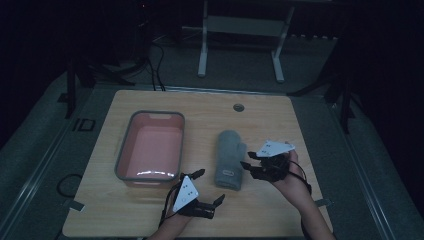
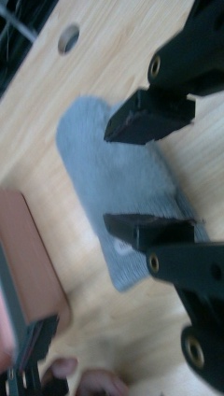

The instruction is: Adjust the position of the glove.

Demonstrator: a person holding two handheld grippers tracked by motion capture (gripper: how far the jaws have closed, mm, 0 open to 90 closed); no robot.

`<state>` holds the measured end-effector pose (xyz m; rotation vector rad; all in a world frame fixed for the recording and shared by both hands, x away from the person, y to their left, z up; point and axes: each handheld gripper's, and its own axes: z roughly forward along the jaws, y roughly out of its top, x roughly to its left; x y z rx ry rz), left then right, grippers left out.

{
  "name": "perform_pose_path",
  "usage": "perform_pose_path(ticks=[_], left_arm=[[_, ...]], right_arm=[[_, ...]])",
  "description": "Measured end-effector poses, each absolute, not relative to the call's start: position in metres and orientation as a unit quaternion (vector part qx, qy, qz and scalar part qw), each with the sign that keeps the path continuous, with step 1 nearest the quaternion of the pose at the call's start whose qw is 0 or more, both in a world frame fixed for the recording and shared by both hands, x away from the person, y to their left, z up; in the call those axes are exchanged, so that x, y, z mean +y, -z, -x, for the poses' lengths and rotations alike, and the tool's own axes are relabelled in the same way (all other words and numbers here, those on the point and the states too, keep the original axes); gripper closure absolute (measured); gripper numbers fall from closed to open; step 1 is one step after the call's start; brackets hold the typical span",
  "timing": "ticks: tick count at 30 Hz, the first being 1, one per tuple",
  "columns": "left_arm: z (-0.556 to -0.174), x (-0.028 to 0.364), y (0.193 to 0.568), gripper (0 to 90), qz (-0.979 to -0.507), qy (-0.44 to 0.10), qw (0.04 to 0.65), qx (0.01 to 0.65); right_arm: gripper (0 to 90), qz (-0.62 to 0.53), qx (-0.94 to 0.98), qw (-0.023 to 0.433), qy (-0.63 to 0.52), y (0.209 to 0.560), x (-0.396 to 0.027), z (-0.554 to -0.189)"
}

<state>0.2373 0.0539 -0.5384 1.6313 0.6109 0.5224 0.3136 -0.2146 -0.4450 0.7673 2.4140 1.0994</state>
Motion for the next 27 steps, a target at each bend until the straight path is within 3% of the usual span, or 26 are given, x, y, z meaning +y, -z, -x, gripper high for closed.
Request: perform_pose_path(ticks=[6, 7, 8, 11, 16, 18, 20, 23, 27], left_arm=[[-0.252, 0.058, 0.523, 1.2, -0.707, -0.214, 0.61, 0.286], [-0.254, 0.057, 0.519, 1.2, -0.711, -0.213, 0.604, 0.29], [-0.254, 0.057, 0.519, 1.2, -0.711, -0.213, 0.604, 0.29], [-0.263, 0.056, 0.509, 1.2, -0.715, -0.19, 0.603, 0.299], [-0.278, 0.052, 0.497, 1.2, -0.716, -0.163, 0.607, 0.305], [-0.285, 0.049, 0.493, 1.2, -0.72, -0.157, 0.602, 0.307], [-0.29, 0.046, 0.492, 1.2, -0.724, -0.157, 0.597, 0.309], [-0.298, 0.04, 0.491, 1.2, -0.726, -0.154, 0.591, 0.316], [-0.307, 0.029, 0.494, 1.2, -0.735, -0.154, 0.576, 0.324]], right_arm=[[27.9, -0.308, 0.821, 0.22, -0.427, 0.446, -0.224, -0.317], [28.9, -0.314, 0.817, 0.223, -0.429, 0.447, -0.224, -0.318], [31.9, -0.326, 0.813, 0.205, -0.437, 0.45, -0.225, -0.321], [27.3, -0.35, 0.805, 0.188, -0.441, 0.457, -0.227, -0.326], [12.8, -0.37, 0.799, 0.155, -0.448, 0.467, -0.225, -0.329], [15.8, -0.371, 0.801, 0.172, -0.437, 0.47, -0.222, -0.329], [14.4, -0.37, 0.807, 0.161, -0.432, 0.473, -0.222, -0.33], [15.4, -0.37, 0.794, 0.199, -0.439, 0.471, -0.224, -0.328], [12.9, -0.398, 0.785, 0.167, -0.444, 0.47, -0.228, -0.331]])
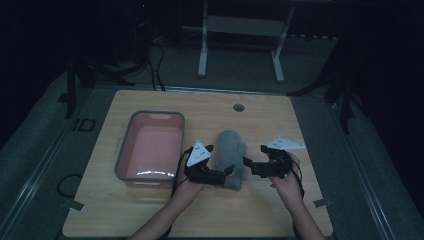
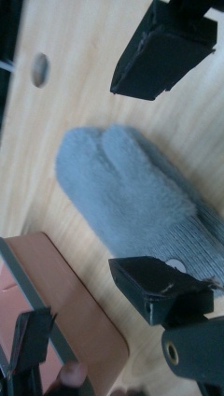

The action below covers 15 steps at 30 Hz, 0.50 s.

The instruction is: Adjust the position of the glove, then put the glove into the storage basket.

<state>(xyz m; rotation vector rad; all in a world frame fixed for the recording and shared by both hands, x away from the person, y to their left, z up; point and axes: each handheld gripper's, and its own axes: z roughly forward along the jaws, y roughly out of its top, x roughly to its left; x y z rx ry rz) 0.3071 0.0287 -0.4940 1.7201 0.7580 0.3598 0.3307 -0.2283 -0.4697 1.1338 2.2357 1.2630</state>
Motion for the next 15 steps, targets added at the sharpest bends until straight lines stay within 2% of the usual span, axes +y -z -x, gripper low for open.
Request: perform_pose_path(ticks=[2, 3, 6, 8, 14, 15], left_arm=[[-0.311, 0.023, 0.495, 1.3, -0.746, -0.155, 0.556, 0.332], [-0.313, 0.021, 0.495, 1.3, -0.752, -0.151, 0.549, 0.333], [-0.318, 0.017, 0.497, 1.9, -0.756, -0.152, 0.535, 0.345], [-0.322, 0.015, 0.498, 11.0, -0.751, -0.162, 0.53, 0.358], [-0.332, 0.009, 0.503, 16.8, -0.758, -0.182, 0.501, 0.376], [-0.333, 0.008, 0.505, 20.4, -0.758, -0.184, 0.497, 0.379]], right_arm=[[12.7, -0.404, 0.785, 0.17, -0.437, 0.471, -0.228, -0.331], [10.2, -0.408, 0.786, 0.155, -0.439, 0.474, -0.227, -0.333], [12.9, -0.426, 0.779, 0.163, -0.43, 0.478, -0.225, -0.337], [13.8, -0.435, 0.776, 0.155, -0.429, 0.481, -0.225, -0.341], [20.4, -0.445, 0.773, 0.167, -0.42, 0.489, -0.22, -0.348], [21.9, -0.45, 0.771, 0.162, -0.421, 0.491, -0.22, -0.349]])
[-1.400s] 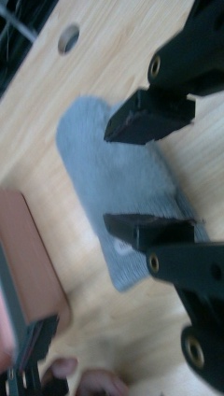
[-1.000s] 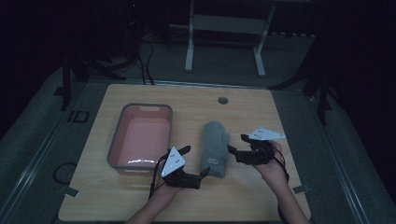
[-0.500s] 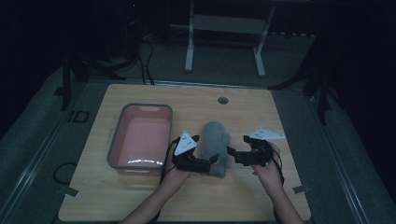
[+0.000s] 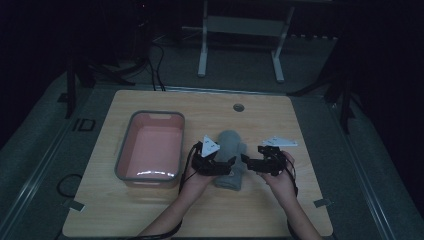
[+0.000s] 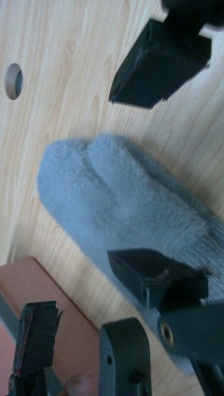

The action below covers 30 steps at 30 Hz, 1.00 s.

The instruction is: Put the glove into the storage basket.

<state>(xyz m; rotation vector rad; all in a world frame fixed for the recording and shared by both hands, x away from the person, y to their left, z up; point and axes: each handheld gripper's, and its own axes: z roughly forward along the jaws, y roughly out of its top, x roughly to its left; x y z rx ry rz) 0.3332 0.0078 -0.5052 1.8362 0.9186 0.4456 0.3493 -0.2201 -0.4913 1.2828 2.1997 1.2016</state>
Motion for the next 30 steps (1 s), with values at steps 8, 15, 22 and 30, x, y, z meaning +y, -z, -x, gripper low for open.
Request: perform_pose_path(ticks=[8, 15, 22, 30], left_arm=[[-0.34, 0.013, 0.527, 23.4, -0.77, -0.164, 0.456, 0.415], [-0.35, 0.014, 0.541, 23.2, -0.775, -0.128, 0.443, 0.431], [-0.359, 0.017, 0.552, 23.2, -0.773, -0.099, 0.441, 0.446], [-0.371, 0.017, 0.56, 20.1, -0.773, -0.05, 0.439, 0.455]], right_arm=[[28.8, -0.464, 0.772, 0.145, -0.409, 0.509, -0.214, -0.359], [28.9, -0.482, 0.775, 0.126, -0.388, 0.531, -0.211, -0.366], [31.8, -0.491, 0.777, 0.089, -0.384, 0.542, -0.208, -0.375], [36.8, -0.507, 0.773, 0.05, -0.378, 0.548, -0.21, -0.38]])
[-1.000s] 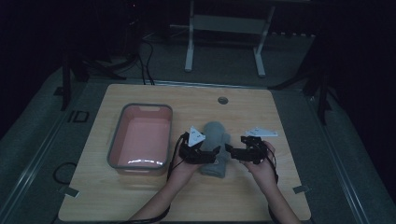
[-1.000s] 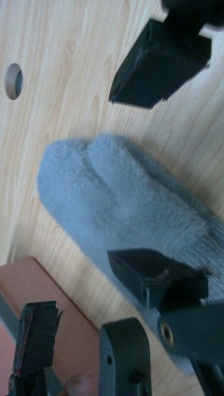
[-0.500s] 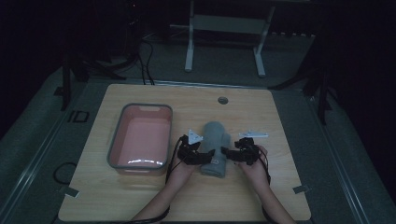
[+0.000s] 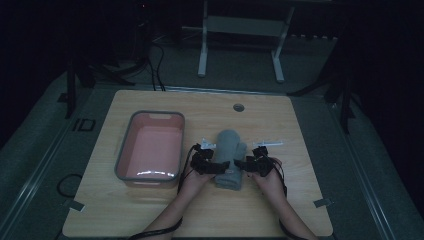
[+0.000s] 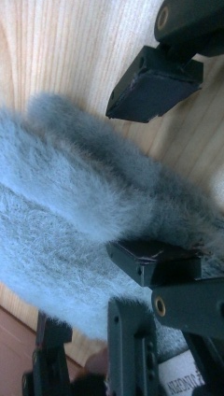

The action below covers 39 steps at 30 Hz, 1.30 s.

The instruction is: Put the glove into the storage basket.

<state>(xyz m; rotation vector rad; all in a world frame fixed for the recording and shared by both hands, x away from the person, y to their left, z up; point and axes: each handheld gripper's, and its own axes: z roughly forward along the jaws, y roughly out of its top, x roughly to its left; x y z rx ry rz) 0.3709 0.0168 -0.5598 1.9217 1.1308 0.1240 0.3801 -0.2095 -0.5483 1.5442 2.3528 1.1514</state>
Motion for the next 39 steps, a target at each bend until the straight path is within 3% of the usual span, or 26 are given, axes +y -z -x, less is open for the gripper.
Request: perform_pose_path(ticks=[6, 13, 18, 39], left_arm=[[-0.377, 0.014, 0.56, 23.9, -0.786, -0.02, 0.433, 0.442], [-0.377, 0.01, 0.559, 54.3, -0.789, 0.006, 0.448, 0.42], [-0.375, 0.009, 0.554, 71.6, -0.793, 0.003, 0.45, 0.411], [-0.37, 0.021, 0.495, 75.5, -0.8, 0.026, 0.487, 0.349]], right_arm=[[52.7, -0.501, 0.778, 0.02, -0.379, 0.548, -0.207, -0.381], [71.0, -0.484, 0.791, 0.047, -0.371, 0.545, -0.199, -0.376], [76.9, -0.481, 0.788, 0.071, -0.377, 0.543, -0.196, -0.37], [79.3, -0.467, 0.771, 0.074, -0.426, 0.491, -0.205, -0.351]])
